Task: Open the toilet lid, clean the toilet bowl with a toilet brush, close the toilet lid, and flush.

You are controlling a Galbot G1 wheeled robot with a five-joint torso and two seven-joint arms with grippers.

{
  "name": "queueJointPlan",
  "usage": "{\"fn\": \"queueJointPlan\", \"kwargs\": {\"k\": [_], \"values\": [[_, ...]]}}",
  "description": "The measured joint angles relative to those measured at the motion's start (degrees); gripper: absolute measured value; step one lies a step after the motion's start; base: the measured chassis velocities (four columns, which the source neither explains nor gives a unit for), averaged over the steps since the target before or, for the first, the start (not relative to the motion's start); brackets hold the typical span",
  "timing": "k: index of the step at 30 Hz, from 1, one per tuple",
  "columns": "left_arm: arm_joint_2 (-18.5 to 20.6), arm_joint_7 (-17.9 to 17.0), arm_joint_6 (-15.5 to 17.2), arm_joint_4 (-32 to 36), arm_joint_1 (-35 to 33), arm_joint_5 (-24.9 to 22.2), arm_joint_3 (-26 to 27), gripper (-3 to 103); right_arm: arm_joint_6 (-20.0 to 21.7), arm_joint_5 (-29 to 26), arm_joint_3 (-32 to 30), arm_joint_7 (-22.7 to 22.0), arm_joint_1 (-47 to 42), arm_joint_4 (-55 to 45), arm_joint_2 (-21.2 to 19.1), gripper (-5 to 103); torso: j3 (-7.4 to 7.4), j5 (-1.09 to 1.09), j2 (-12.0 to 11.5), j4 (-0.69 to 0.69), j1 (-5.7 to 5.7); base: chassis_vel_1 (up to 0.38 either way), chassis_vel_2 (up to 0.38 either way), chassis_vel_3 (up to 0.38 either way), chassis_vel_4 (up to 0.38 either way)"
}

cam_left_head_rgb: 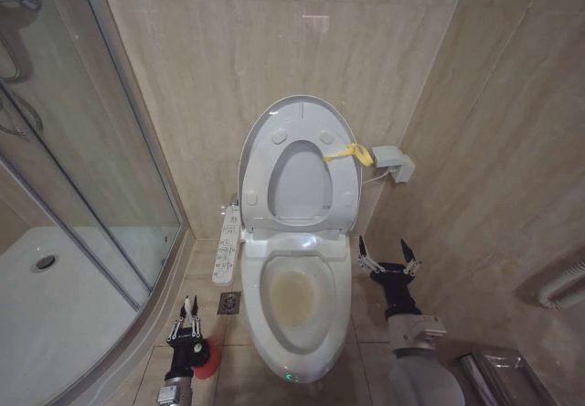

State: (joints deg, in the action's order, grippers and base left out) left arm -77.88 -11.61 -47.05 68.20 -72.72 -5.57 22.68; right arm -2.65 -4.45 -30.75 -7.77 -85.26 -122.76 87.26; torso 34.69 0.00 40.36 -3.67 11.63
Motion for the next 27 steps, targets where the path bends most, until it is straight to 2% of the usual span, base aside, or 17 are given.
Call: {"fn": "queueJointPlan", "kwargs": {"k": [15,27], "values": [[0.32,2.29,0.05,-8.18,5.44,-0.67,-1.12,21,0.0,0.0,0.0,0.0,0.0,0.0,0.0,100,0.0,0.0,0.0,0.0,0.0,0.0,0.0,0.0,0.0],[-0.11,6.65,0.08,-17.17,10.48,-2.23,-2.5,21,0.0,0.0,0.0,0.0,0.0,0.0,0.0,100,0.0,0.0,0.0,0.0,0.0,0.0,0.0,0.0,0.0]]}}
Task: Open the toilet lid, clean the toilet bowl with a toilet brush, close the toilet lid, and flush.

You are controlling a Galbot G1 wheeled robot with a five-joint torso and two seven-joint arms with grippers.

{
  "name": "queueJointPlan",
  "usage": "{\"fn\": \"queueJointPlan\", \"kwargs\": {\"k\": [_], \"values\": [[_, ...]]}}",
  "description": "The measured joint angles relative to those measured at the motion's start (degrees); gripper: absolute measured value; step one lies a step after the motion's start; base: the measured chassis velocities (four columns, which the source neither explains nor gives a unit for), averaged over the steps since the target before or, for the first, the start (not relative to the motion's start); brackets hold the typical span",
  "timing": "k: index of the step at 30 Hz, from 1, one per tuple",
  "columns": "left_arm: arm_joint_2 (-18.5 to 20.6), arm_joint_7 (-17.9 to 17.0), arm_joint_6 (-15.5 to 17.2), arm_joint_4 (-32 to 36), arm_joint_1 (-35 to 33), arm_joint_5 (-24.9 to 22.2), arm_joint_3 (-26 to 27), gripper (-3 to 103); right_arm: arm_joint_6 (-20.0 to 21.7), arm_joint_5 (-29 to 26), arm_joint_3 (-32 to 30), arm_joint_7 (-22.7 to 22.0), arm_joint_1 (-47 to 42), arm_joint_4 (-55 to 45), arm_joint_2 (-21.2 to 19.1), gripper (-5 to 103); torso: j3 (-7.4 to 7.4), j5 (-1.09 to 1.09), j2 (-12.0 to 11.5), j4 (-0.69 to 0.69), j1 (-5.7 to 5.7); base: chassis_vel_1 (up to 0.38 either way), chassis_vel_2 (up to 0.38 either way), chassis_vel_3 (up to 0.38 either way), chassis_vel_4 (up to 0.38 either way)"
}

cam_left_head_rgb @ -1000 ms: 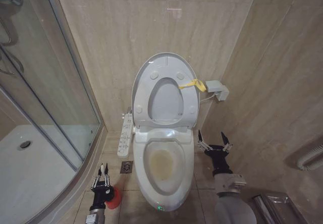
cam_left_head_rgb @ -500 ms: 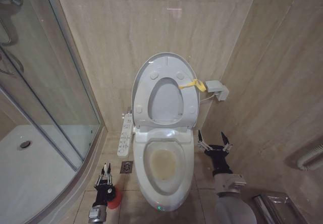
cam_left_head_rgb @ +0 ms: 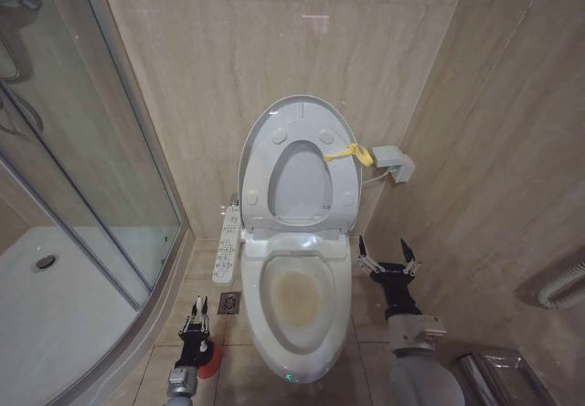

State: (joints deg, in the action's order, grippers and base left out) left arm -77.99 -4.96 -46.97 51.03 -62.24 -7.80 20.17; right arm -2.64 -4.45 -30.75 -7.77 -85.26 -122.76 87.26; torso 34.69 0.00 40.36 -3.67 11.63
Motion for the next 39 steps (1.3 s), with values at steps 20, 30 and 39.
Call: {"fn": "queueJointPlan", "kwargs": {"k": [20,30,39], "values": [[-0.67,-0.52,0.07,-3.97,1.08,3.89,-0.57,20,0.0,0.0,0.0,0.0,0.0,0.0,0.0,100,-0.01,0.0,0.0,0.0,0.0,0.0,0.0,0.0,0.0],[-0.69,-0.73,0.26,1.84,-4.12,5.43,1.09,74,0.0,0.0,0.0,0.0,0.0,0.0,0.0,100,0.0,-0.01,0.0,0.0,0.0,0.0,0.0,0.0,0.0],[-0.7,-2.03,1.26,18.51,-12.38,8.49,4.49,98,0.0,0.0,0.0,0.0,0.0,0.0,0.0,100,0.0,0.0,0.0,0.0,0.0,0.0,0.0,0.0,0.0]]}}
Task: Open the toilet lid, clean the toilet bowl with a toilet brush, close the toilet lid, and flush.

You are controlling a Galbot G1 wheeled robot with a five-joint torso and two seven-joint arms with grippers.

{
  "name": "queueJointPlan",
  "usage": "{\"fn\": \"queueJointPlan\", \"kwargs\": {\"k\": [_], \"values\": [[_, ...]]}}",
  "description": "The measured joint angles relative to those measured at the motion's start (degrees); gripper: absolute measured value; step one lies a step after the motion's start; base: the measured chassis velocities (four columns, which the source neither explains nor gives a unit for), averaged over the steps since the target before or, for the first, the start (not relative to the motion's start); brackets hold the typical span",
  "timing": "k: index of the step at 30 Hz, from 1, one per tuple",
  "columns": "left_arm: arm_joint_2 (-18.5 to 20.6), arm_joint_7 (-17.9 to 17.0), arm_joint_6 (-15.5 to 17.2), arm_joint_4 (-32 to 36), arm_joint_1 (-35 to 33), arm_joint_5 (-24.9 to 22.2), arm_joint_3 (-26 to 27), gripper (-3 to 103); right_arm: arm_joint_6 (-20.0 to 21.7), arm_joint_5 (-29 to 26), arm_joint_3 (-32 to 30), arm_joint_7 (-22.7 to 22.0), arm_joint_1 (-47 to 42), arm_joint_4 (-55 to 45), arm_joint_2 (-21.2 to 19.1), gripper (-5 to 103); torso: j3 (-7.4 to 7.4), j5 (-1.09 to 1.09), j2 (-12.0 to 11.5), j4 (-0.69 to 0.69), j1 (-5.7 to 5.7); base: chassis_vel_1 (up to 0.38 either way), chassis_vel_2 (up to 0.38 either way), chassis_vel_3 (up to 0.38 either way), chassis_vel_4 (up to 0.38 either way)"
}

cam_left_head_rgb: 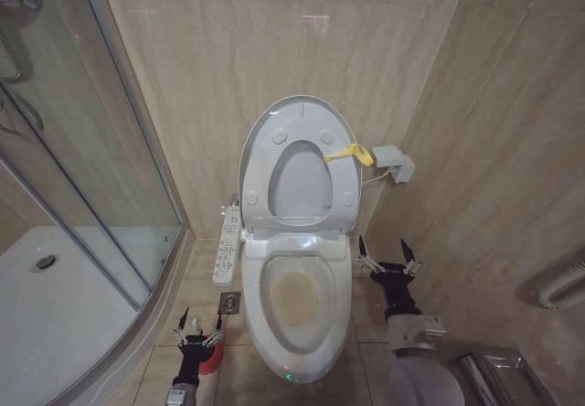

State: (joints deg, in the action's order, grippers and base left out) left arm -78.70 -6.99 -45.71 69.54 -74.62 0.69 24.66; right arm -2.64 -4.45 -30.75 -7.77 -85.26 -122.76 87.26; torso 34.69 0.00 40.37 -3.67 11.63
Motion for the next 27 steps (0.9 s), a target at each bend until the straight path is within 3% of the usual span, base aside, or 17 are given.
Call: {"fn": "queueJointPlan", "kwargs": {"k": [1,4,5,7,12,15,17,20,21,24,25,27], "values": [[0.0,0.0,0.0,0.0,0.0,0.0,0.0,98,0.0,0.0,0.0,0.0,0.0,0.0,0.0,100,0.0,0.0,0.0,0.0,0.0,0.0,0.0,0.0,0.0],[0.22,-3.91,3.74,11.22,-4.55,0.97,0.98,98,0.0,0.0,0.01,0.0,0.0,0.0,0.0,100,0.0,0.0,0.0,0.01,0.0,0.0,0.0,0.0,0.0],[0.22,-3.91,3.74,11.22,-4.55,0.97,0.98,98,0.0,0.0,0.01,0.0,0.0,0.0,0.0,100,0.0,0.0,0.0,0.01,0.0,0.0,0.0,0.0,0.0],[0.48,-6.54,6.16,17.67,-6.91,1.06,1.17,100,0.0,0.0,0.01,0.0,0.0,0.0,0.0,100,0.0,0.01,0.0,0.0,0.0,0.0,0.0,0.0,0.0],[1.03,-7.21,9.79,26.41,-9.96,1.02,2.08,100,0.0,0.0,0.01,0.0,0.0,0.01,0.0,100,0.0,0.0,0.0,0.0,0.0,0.0,0.0,0.0,0.0],[1.71,-4.54,14.64,36.29,-13.17,-1.31,3.04,100,0.0,0.0,0.0,0.0,0.0,0.0,0.0,100,0.0,0.0,0.0,0.01,0.0,0.0,0.0,0.0,0.0],[1.88,-3.59,15.6,38.35,-13.76,-2.22,3.09,100,0.0,0.0,0.01,0.0,0.0,0.0,0.0,100,0.0,0.01,0.0,0.01,0.0,0.0,0.0,0.0,0.0],[2.28,0.91,21.73,46.23,-15.85,-6.81,3.3,100,0.0,0.0,0.0,0.0,0.0,0.0,0.0,100,0.0,0.01,0.0,0.01,0.0,0.0,0.0,0.0,0.0],[2.28,0.91,21.73,46.23,-15.85,-6.81,3.3,100,0.0,0.0,0.0,0.0,0.0,0.0,0.0,100,0.0,0.01,0.0,0.01,0.0,0.0,0.0,0.0,0.0],[1.77,1.48,28.68,50.41,-15.9,-9.79,2.61,100,0.0,0.0,0.0,0.0,0.0,0.0,0.0,100,0.0,0.01,0.0,0.0,0.0,0.0,0.0,0.0,0.0],[1.77,1.48,28.68,50.41,-15.9,-9.79,2.61,100,0.0,0.0,0.0,0.0,0.0,0.0,0.0,100,0.0,0.01,0.0,0.0,0.0,0.0,0.0,0.0,0.0],[1.27,1.41,32.48,52.47,-16.4,-9.95,2.7,100,0.0,0.0,0.0,0.0,0.0,0.0,0.0,100,0.0,0.0,0.0,-0.01,0.0,0.0,0.0,0.0,0.0]]}}
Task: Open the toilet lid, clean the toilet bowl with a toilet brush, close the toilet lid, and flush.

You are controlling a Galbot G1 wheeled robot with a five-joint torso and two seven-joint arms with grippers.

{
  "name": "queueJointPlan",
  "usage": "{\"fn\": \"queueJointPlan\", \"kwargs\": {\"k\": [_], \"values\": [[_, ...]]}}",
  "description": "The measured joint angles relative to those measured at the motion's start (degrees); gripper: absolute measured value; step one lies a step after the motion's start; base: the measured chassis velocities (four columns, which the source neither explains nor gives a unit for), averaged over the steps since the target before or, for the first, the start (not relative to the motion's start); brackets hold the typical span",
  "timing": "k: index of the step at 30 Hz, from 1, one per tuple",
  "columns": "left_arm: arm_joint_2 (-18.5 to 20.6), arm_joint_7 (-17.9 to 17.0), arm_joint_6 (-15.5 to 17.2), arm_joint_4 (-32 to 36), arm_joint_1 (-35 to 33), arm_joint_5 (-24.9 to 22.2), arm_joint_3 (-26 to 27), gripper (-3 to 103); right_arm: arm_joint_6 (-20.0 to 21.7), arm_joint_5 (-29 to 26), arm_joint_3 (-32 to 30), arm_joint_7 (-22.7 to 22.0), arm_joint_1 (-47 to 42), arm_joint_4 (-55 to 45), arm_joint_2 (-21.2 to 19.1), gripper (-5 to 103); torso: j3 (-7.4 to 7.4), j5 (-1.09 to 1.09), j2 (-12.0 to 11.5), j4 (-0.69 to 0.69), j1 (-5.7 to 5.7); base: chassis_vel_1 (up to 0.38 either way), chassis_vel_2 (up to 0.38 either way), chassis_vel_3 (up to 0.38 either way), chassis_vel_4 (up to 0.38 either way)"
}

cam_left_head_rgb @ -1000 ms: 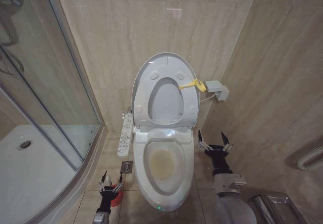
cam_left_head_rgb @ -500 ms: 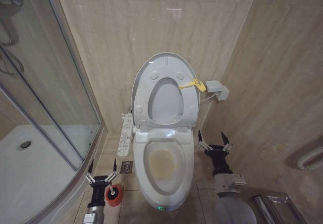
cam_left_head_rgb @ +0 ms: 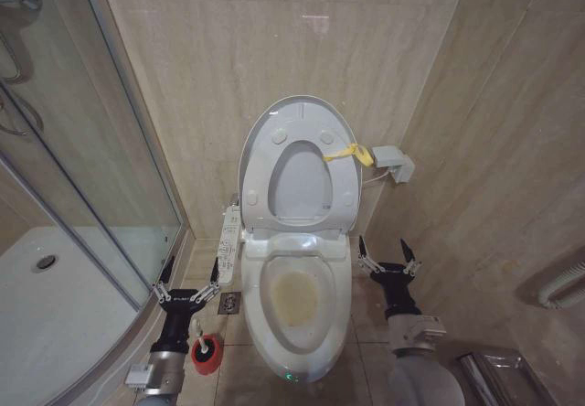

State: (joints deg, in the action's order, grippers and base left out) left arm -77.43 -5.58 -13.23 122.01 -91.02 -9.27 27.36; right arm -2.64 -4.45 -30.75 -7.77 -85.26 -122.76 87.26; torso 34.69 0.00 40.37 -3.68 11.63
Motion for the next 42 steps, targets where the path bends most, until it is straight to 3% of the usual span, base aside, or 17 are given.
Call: {"fn": "queueJointPlan", "kwargs": {"k": [1,3,7,22,42], "values": [[0.0,0.0,0.0,0.0,0.0,0.0,0.0,100,0.0,0.0,0.0,0.0,0.0,0.0,0.0,100,0.0,0.0,0.0,0.0,0.0,0.0,0.0,0.0,0.0],[-0.26,-1.09,3.1,2.06,-1.27,-0.85,0.07,100,0.0,0.0,0.0,0.0,0.0,0.0,0.0,100,0.0,0.0,0.0,0.01,0.0,0.0,0.0,0.0,0.0],[-0.6,-3.15,4.53,3.19,-2.24,-1.42,-0.17,100,0.0,0.0,0.0,0.0,0.0,0.0,0.0,100,0.0,0.0,0.0,0.01,0.0,0.0,0.0,0.0,0.0],[-0.61,-5.36,3.2,3.21,-3.19,1.45,-0.83,100,0.0,0.0,0.0,0.0,0.0,0.0,0.0,100,0.0,0.0,0.0,0.01,0.0,0.0,0.0,0.0,0.0],[-0.57,-5.43,2.94,2.9,-3.14,1.64,-0.79,100,0.0,0.0,0.0,0.0,0.0,0.0,0.0,100,0.0,0.0,0.0,0.01,0.0,0.0,0.0,0.0,0.0]]}}
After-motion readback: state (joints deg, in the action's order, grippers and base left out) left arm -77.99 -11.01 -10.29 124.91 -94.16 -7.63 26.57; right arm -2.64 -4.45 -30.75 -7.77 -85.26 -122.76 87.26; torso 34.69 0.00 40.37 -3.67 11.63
